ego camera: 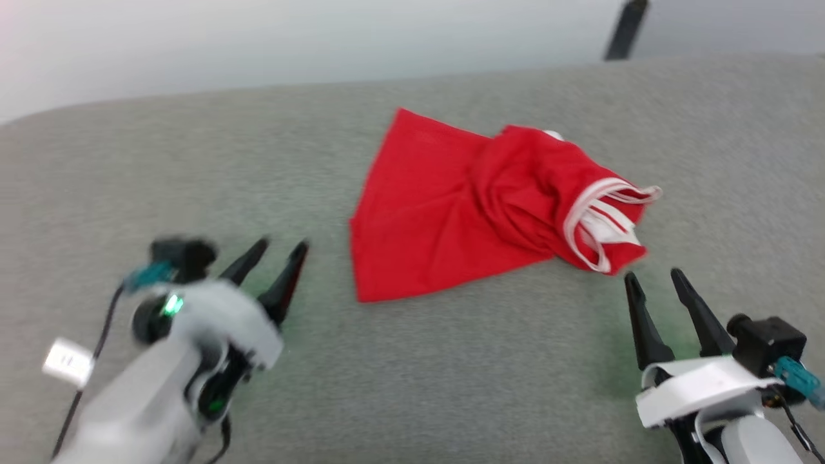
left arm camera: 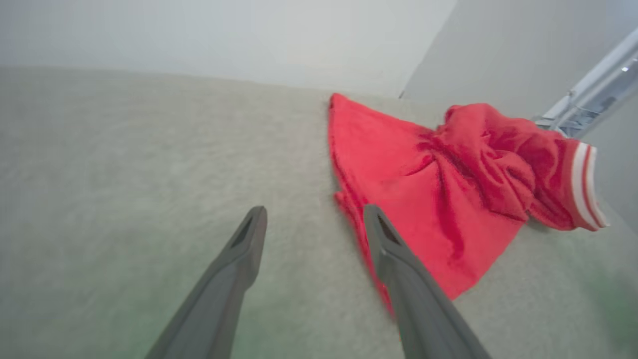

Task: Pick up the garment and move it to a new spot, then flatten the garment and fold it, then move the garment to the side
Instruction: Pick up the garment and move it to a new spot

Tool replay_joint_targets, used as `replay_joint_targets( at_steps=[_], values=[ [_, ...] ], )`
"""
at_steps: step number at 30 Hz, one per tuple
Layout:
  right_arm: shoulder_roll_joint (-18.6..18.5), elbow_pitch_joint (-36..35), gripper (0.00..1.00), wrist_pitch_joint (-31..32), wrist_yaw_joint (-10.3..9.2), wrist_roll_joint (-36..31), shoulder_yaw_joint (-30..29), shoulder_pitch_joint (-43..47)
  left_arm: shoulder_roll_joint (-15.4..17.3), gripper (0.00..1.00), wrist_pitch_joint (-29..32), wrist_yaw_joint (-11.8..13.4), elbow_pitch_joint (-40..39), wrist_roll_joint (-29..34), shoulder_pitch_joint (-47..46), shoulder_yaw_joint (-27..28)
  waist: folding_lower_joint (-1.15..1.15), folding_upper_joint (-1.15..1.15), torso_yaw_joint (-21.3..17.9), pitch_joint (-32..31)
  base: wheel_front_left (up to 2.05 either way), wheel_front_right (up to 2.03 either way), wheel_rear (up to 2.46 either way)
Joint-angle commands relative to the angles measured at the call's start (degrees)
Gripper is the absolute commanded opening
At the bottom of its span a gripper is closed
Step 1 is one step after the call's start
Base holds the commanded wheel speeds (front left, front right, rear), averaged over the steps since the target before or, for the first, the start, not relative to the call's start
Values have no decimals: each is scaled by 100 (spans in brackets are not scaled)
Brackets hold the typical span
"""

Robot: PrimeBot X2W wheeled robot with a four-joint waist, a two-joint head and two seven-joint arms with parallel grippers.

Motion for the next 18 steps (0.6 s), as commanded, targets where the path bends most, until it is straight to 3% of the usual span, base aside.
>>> replay_joint_targets(
  at_steps=[1, 10, 18],
  values=[
    [-42, 21, 100, -1, -6, -29, -42, 129, -46, 100, -1, -1, -21, 115, 328, 306, 0, 0, 614, -484, 0, 0, 0],
    [-242, 82, 100, 0, -7, -42, -261, 654, -210, 100, -2, -10, -411, 1219, 2039, 2115, 0, 0, 1034, -803, 0, 0, 0],
    [-318, 31, 100, 27, -7, -89, -404, 872, -324, 100, -3, 259, -1291, 2361, 3083, 3434, 0, 0, 981, -1094, 0, 0, 0]
  ],
)
